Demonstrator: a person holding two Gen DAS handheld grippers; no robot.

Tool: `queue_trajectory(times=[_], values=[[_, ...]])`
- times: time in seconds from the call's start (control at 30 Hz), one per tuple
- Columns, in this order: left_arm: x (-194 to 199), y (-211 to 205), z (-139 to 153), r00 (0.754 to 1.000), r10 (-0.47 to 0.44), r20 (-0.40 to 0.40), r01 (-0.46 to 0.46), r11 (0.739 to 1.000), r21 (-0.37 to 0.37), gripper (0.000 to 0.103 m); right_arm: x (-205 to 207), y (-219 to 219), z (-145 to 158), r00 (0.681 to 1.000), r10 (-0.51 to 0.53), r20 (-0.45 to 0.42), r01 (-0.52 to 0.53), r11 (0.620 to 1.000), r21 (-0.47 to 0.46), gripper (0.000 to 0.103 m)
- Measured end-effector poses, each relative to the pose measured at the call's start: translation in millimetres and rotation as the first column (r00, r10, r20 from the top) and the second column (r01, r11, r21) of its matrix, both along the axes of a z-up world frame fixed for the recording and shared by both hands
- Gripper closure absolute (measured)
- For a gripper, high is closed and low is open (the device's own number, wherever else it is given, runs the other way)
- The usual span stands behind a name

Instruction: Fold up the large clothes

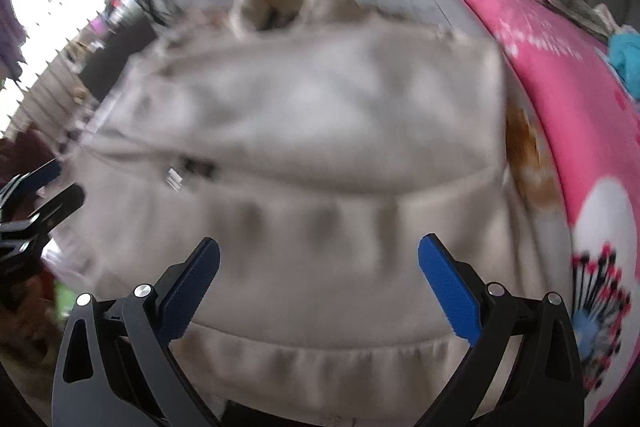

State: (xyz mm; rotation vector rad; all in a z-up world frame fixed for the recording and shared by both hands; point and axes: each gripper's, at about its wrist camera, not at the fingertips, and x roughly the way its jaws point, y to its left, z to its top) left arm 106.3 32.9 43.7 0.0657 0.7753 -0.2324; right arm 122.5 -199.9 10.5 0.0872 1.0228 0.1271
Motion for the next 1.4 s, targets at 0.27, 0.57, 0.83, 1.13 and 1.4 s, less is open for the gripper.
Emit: queue_trajectory(times=[0.27,0.57,0.83,1.13,1.4], values=[[108,2,75,0.997,0.004,0.072,0.005,0.993,-0.121,0.02,82,-22,80,0.993,0.07,0.092,-0.08,0.99,0.112,0.006],[264,-47,44,0.996,0.001,-0.091,-0.016,0.986,-0.164,0.041,258,-53,54,0.998,-0.038,-0.043,0.047,0.972,0.228,0.019],[323,-71,-11,0.973,-0.01,-0.231,-0.013,0.995,-0.097,0.068,347,-43,-5,0.98,-0.016,-0.199,0.064,0.97,0.233,0.036],[273,-67,2,0.975,-0.101,-0.197,0.091,0.994,-0.057,0.095,295,-37,11,0.983,0.09,-0.161,-0.062,0.983,0.172,0.082],[207,-73,-5,0.967,-0.168,-0.194,0.189,0.977,0.095,0.095,231,-22,12,0.972,0.181,-0.149,-0.18,0.983,0.014,0.095]])
